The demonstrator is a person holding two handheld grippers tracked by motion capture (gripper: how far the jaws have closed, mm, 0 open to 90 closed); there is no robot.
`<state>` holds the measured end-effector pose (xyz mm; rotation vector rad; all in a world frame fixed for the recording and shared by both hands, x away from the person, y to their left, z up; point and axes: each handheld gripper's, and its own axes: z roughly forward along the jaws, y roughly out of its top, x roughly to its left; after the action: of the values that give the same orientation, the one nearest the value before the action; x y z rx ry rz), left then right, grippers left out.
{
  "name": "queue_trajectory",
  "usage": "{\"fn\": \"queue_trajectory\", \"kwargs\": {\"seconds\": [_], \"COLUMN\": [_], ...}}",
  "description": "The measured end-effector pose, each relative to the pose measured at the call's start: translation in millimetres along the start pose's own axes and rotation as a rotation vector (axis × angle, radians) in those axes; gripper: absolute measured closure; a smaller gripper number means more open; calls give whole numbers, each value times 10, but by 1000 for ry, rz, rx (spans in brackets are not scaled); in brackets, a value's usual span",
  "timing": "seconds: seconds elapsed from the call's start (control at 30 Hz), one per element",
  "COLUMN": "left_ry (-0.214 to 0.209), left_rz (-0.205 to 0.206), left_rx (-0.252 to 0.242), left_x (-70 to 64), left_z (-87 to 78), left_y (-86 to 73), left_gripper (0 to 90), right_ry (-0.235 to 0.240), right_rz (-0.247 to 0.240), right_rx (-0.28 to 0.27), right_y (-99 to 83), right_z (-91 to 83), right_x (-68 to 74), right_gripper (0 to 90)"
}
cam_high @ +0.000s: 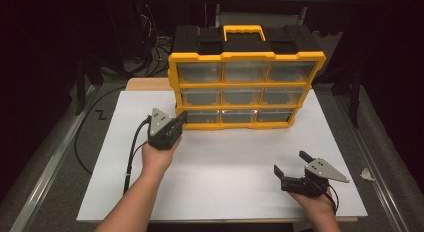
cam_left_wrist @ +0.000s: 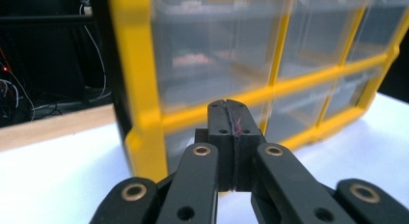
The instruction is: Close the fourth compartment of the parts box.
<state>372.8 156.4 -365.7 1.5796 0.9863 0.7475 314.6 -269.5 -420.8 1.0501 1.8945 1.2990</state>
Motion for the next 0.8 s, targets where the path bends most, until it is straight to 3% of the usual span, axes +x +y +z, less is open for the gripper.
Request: {"fn": "queue_trajectory", "kwargs": {"seconds": [0.3, 0.43, 0.57, 0.67, 0.73, 0.77, 0.8], "left_ry": [0, 11, 17, 49, 60, 47, 47], "left_rz": [4, 12, 17, 55, 53, 20, 18], "left_rx": [58, 90, 100, 92, 79, 79, 69], "left_x": [111, 178, 231, 236, 224, 230, 226], "left_z": [-335, -569, -775, -944, -1042, -1069, -1090], "left_y": [-410, -596, -690, -774, -853, -859, -847], "left_gripper": [894, 893, 891, 875, 873, 872, 851], "right_ry": [-4, -4, -2, -2, -2, -2, -1], "right_rz": [2, 6, 4, 4, 4, 5, 6], "right_rx": [-1, 1, 4, 5, 6, 7, 8], "right_y": [-7, -14, -22, -23, -22, -21, -19], "right_z": [-26, -33, -27, -26, -26, -25, -23], "right_x": [3, -5, -1, -1, -1, 0, 3], "right_gripper": [9, 9, 9, 9, 9, 9, 9]}}
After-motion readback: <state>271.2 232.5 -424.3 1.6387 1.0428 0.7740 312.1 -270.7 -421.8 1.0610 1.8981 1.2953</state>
